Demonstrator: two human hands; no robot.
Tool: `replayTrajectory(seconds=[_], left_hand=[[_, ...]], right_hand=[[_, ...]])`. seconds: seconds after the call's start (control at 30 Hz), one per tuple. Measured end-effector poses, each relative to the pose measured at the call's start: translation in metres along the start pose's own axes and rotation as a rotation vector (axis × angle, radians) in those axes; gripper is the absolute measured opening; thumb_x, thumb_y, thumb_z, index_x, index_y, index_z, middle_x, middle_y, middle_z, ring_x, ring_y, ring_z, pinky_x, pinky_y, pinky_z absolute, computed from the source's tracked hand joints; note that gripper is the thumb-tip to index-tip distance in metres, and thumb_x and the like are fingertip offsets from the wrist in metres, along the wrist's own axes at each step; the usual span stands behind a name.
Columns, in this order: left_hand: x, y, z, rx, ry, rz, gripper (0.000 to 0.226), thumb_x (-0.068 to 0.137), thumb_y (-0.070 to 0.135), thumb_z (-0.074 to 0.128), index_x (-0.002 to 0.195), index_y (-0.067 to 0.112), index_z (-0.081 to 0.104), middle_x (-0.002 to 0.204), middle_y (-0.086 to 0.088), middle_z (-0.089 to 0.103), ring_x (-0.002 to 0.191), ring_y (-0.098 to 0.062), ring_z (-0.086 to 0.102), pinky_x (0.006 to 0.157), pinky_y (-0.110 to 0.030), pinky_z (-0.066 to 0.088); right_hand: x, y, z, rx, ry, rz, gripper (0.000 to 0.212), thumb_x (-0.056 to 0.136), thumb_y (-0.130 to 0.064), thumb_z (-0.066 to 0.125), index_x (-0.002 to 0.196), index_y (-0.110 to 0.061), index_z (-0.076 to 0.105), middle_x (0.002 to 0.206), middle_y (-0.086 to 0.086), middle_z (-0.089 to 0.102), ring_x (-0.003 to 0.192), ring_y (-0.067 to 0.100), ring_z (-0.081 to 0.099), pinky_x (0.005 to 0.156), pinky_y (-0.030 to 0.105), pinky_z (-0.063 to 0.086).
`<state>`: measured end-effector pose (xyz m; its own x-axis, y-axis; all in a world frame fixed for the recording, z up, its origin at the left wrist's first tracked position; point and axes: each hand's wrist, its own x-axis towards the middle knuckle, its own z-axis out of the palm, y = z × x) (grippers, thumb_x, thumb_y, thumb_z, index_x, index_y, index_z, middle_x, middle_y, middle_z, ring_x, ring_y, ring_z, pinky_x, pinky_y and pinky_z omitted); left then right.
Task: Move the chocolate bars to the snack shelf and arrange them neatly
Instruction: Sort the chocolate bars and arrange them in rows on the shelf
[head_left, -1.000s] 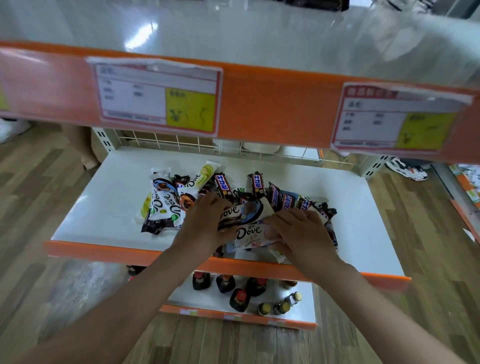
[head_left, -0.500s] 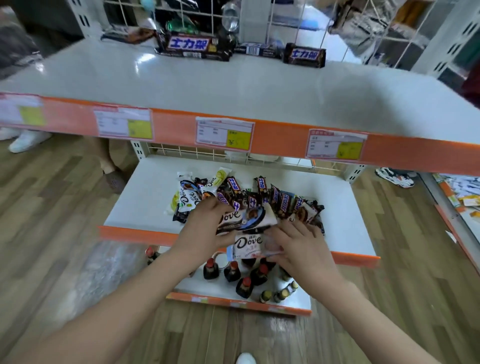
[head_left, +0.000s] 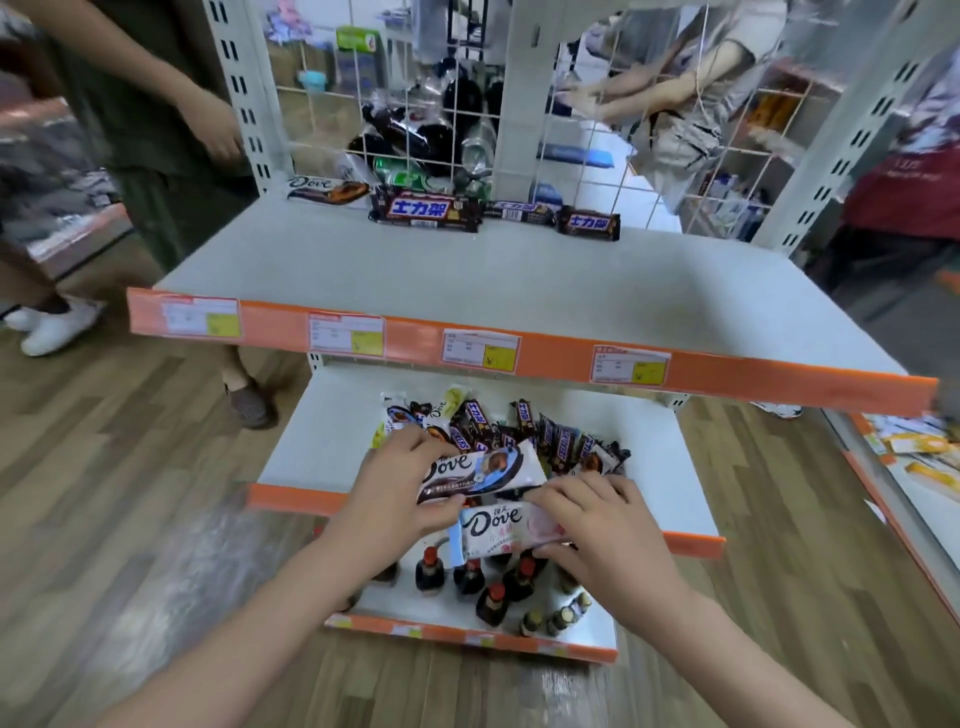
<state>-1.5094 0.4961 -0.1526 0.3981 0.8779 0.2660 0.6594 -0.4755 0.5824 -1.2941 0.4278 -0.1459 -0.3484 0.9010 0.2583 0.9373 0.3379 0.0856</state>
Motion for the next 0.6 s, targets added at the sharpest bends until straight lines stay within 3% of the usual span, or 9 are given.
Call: replayTrajectory(seconds=[0.2, 0.33, 0.47, 0.6], left_hand=[[0.001, 0.008, -0.043, -0.002, 0.057, 0.026, 0.041, 0.072, 0.02, 0.077, 0.11, 0.012, 0.065, 0.094, 0.0, 0.05, 0.087, -0.015, 0.049, 0.076, -0.022, 0.034], [0.005, 0.015, -0.066, 0.019, 0.074, 0.055, 0.042, 0.07, 0.02, 0.079, 0.109, 0.012, 0.065, 0.091, 0.001, 0.049, 0.083, -0.015, 0.048, 0.074, -0.024, 0.034], [0.009, 0.024, -0.086, 0.041, 0.088, 0.094, 0.041, 0.072, 0.021, 0.077, 0.109, 0.011, 0.065, 0.094, 0.001, 0.051, 0.085, -0.016, 0.05, 0.074, -0.019, 0.034], [0.018, 0.028, -0.101, 0.045, 0.092, 0.088, 0.04, 0.075, 0.02, 0.074, 0.113, 0.013, 0.063, 0.098, 0.001, 0.049, 0.09, -0.013, 0.046, 0.077, -0.019, 0.03]], right_hand=[[0.009, -0.008, -0.036, 0.002, 0.075, -0.007, 0.048, 0.059, -0.046, 0.083, 0.101, -0.027, 0.07, 0.096, -0.013, 0.068, 0.089, 0.013, 0.065, 0.078, 0.033, 0.05], [0.016, -0.009, -0.055, -0.008, 0.132, -0.019, 0.046, 0.059, -0.043, 0.084, 0.1, -0.027, 0.07, 0.097, -0.013, 0.068, 0.088, 0.013, 0.065, 0.081, 0.027, 0.033], [0.025, -0.006, -0.073, -0.043, 0.182, -0.022, 0.049, 0.054, -0.047, 0.085, 0.096, -0.027, 0.071, 0.092, -0.012, 0.068, 0.083, 0.014, 0.066, 0.075, 0.03, 0.05], [0.034, -0.002, -0.085, -0.012, 0.212, 0.021, 0.045, 0.055, -0.042, 0.086, 0.091, -0.02, 0.072, 0.089, -0.005, 0.07, 0.08, 0.021, 0.067, 0.07, 0.036, 0.053]])
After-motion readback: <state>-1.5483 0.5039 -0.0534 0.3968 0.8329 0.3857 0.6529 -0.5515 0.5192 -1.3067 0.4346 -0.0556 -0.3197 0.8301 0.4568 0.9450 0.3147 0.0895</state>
